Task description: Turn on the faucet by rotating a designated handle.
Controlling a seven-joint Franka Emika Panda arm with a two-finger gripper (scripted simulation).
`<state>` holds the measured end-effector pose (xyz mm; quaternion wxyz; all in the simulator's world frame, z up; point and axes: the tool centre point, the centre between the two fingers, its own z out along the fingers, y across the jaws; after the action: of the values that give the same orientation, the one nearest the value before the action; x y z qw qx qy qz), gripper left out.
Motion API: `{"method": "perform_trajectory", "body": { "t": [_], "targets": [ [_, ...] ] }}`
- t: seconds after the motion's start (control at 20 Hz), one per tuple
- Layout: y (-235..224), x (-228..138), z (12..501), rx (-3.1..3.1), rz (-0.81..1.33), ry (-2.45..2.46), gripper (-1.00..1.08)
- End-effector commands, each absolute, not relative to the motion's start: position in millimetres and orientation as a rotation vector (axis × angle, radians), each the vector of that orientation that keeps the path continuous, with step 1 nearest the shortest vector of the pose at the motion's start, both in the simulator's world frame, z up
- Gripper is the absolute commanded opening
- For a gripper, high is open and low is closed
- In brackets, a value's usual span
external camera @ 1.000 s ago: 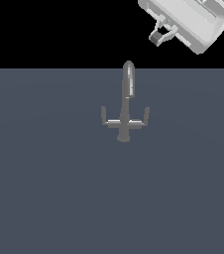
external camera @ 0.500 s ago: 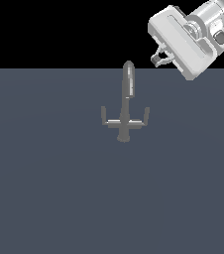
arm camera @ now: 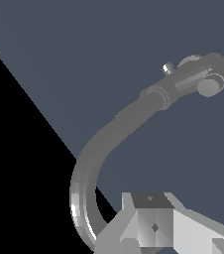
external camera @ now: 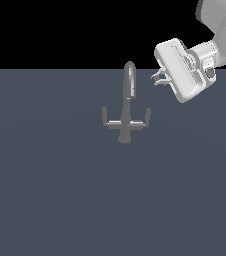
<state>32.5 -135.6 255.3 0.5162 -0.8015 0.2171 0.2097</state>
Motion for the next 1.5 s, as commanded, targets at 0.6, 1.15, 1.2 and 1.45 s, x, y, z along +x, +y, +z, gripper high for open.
{"method": "perform_trajectory", "body": {
  "t": [0.6, 1.15, 1.2, 1.45],
  "targets": [
    [-141, 81, 174, -1.591, 0.567, 0.595, -1.00],
    [-137, 100, 137, -1.450, 0.591, 0.624, -1.00],
    [-137, 101, 135, -1.443, 0.592, 0.626, -1.00],
    [-136, 103, 131, -1.428, 0.595, 0.629, -1.00]
  ]
}}
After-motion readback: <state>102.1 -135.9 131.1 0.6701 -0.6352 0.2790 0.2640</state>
